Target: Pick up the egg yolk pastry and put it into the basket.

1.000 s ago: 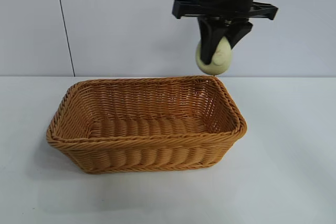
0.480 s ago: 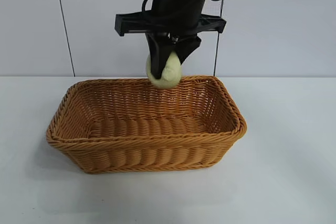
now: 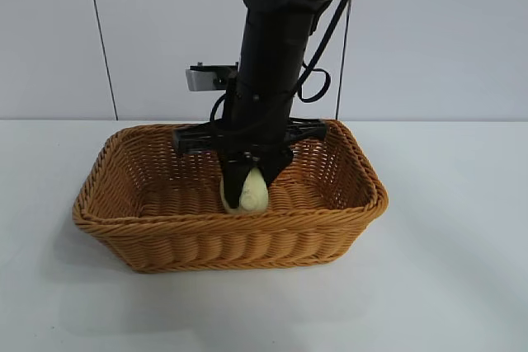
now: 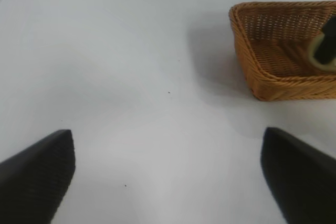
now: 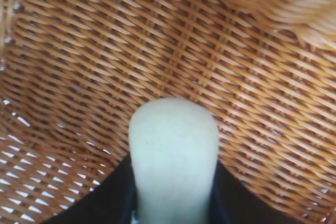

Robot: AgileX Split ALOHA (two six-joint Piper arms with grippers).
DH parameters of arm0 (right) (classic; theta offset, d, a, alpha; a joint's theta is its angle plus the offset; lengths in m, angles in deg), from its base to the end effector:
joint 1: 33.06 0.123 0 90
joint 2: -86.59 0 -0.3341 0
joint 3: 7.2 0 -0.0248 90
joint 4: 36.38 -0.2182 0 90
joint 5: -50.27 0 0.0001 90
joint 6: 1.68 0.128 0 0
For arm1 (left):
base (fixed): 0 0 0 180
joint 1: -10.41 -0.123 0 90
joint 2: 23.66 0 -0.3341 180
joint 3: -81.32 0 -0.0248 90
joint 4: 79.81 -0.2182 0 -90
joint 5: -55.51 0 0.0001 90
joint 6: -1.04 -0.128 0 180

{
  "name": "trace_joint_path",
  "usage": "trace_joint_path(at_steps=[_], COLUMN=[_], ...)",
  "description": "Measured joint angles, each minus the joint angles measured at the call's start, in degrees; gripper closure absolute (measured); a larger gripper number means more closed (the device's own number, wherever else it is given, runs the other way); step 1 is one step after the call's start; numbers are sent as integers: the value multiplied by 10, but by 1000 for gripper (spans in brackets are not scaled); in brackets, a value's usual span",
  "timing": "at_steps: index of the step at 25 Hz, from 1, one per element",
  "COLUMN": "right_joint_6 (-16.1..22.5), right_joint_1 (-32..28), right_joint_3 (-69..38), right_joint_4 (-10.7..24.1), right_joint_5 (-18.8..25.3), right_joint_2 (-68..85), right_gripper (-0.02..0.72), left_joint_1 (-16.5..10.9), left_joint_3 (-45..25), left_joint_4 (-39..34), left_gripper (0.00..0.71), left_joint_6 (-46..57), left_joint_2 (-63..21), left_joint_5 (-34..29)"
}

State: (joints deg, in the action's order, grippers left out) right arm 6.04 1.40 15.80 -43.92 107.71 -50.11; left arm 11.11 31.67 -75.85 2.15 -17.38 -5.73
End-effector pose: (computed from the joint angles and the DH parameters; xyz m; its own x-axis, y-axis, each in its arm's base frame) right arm 0.3819 0.2793 0.1615 -0.9149 -0.3815 -0.1323 -0.3982 0.9067 0.1392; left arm -0.0517 -0.0071 0.2440 -0.4585 -0.0469 -0.8874 0.0420 0.9963 -0.0744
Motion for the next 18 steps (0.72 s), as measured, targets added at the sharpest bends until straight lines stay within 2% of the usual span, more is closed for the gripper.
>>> trace_joint_path(at_steps=[4,6,12,18], right_joint_6=[-3,-9,-13,-13], right_joint_1=[0,0,0,-1], right_joint_3=[0,0,13,106], right_joint_4=[-1,-1,21,70], right_joint_5=[3,11,51,115], right_joint_2=[1,1,29,51], right_gripper=[139,55,15,15], left_joint_1=[0,0,0,0], left_joint_3=[0,0,0,0], left_joint_4=[0,0,0,0], left_gripper=[18,18,18,18], left_joint_6=[0,0,0,0], left_joint_2=[0,0,0,0], left_joint_5=[0,0,0,0])
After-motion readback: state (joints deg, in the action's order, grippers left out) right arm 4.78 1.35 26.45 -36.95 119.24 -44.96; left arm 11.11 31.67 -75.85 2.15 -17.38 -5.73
